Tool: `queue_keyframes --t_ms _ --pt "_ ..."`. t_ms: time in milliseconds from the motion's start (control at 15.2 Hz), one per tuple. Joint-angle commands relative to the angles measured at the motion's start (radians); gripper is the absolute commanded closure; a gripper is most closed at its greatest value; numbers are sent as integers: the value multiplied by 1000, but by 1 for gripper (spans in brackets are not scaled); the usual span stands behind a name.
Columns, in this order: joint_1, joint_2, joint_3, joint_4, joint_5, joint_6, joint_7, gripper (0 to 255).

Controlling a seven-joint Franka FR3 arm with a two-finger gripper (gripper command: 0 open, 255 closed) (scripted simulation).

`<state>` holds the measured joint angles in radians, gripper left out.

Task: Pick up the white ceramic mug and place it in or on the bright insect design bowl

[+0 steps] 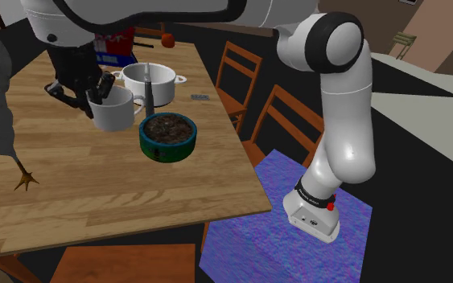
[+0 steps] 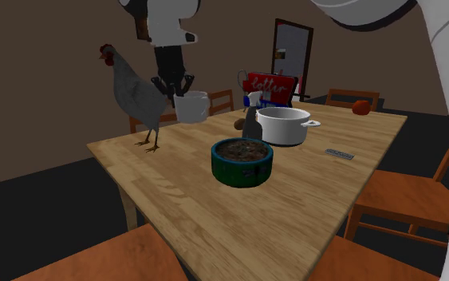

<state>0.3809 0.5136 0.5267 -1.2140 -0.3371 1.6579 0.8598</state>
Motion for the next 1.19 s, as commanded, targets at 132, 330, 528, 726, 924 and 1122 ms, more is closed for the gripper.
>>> queue_keyframes --t_ms 132,330,528,726,924,1122 --pt "-123 -170 12 -231 73 81 -65 255" --pt "-198 -285 7 -372 131 128 -132 255" --pt "-258 -392 -10 -491 187 164 -208 255" --pt "-306 -491 -38 -594 238 189 -291 255" --pt "-315 -515 -49 -645 249 220 -312 255" --pt "-315 -509 -49 -680 246 260 -307 255"
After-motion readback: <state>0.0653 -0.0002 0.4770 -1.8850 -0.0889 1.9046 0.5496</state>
